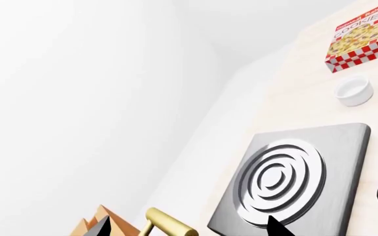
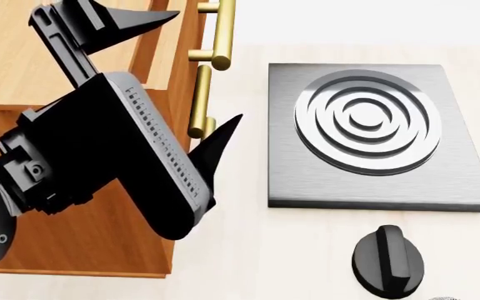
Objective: Pick the akita bowl on the wooden cabinet and place it on the plate.
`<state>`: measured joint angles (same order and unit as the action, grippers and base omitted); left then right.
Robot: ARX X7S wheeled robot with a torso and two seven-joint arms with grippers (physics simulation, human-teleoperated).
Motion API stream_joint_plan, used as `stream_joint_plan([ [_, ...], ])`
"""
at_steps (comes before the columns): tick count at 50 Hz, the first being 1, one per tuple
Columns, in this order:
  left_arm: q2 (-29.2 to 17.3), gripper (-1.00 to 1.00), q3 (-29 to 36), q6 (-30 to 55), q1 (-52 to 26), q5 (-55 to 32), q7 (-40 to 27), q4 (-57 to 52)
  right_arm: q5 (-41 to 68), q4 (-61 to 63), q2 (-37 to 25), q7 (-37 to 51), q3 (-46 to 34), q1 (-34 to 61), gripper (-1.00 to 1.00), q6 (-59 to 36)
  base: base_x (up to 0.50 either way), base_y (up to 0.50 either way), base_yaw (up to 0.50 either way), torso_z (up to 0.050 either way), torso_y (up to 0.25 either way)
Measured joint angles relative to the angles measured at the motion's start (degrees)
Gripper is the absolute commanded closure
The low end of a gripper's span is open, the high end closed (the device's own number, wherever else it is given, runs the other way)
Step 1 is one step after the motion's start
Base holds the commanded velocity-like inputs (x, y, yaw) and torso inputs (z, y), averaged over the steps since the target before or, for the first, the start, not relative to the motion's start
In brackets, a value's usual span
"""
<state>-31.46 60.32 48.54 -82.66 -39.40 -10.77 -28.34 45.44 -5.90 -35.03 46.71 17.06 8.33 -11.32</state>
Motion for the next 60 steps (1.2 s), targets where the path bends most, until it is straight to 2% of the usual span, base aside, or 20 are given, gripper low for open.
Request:
stream_joint_plan([
  [28, -0.5, -1.00, 0.5, -0.9, 1.0, 0.6, 0.1, 0.8, -1.0, -3.9, 0.7, -1.3, -1.2, 2.5, 1.00, 0.7, 0.00, 0.00, 0.00, 0.000, 0.000],
  [29, -0.5, -1.00, 0.5, -1.0, 1.0, 0.6, 0.1, 0.9, -1.1, -4.0, 0.8, -1.4, -1.2, 2.5, -1.00, 0.8, 0.00, 0.00, 0.00, 0.000, 0.000],
  [60, -0.7, -1.00, 0.4, -1.2, 1.3, 0.5, 0.0, 0.9, -2.2, -4.1, 0.8, -2.6, -1.3, 2.1, -1.00, 1.0, 0.00, 0.00, 0.00, 0.000, 0.000],
])
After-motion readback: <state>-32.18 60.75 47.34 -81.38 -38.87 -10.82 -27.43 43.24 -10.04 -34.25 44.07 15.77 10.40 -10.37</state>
